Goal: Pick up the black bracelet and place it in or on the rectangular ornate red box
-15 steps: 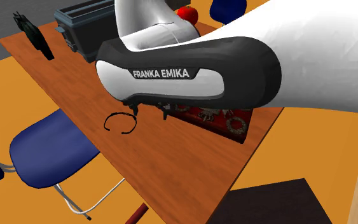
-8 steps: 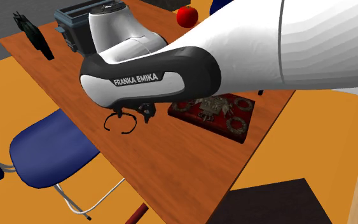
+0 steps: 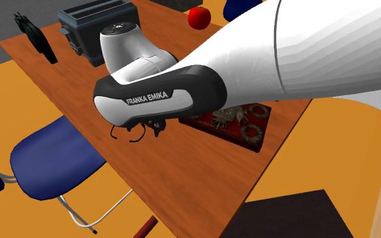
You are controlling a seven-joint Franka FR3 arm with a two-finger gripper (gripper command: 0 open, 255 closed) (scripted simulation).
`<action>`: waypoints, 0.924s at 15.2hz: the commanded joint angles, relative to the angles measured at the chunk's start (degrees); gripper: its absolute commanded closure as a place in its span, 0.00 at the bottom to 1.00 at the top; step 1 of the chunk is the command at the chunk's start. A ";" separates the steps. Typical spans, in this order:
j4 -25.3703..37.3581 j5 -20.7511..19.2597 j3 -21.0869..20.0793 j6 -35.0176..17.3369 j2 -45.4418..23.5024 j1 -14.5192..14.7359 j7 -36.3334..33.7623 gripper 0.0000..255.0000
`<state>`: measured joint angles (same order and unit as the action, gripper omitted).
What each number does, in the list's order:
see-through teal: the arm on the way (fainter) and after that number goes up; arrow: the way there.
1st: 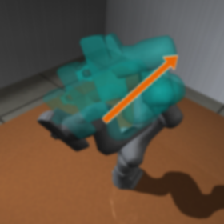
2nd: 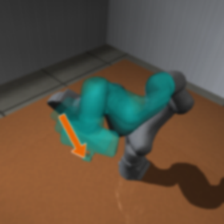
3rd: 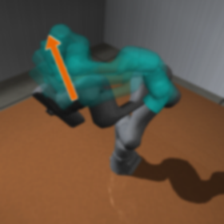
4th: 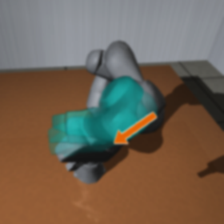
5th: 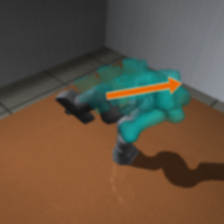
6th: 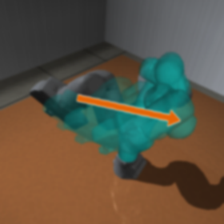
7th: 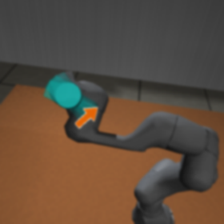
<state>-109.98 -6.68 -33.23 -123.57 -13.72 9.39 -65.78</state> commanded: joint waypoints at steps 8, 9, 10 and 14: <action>-0.03 -0.06 0.02 -0.12 -0.08 0.01 -0.01 1.00; -0.10 0.00 0.01 -0.11 0.01 -0.03 0.03 1.00; -0.14 0.04 -0.01 -0.10 0.06 -0.02 0.01 1.00; -0.05 0.09 0.13 -0.04 0.06 -0.28 0.43 1.00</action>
<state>-109.60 -6.78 -33.02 -120.54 -13.10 9.04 -65.49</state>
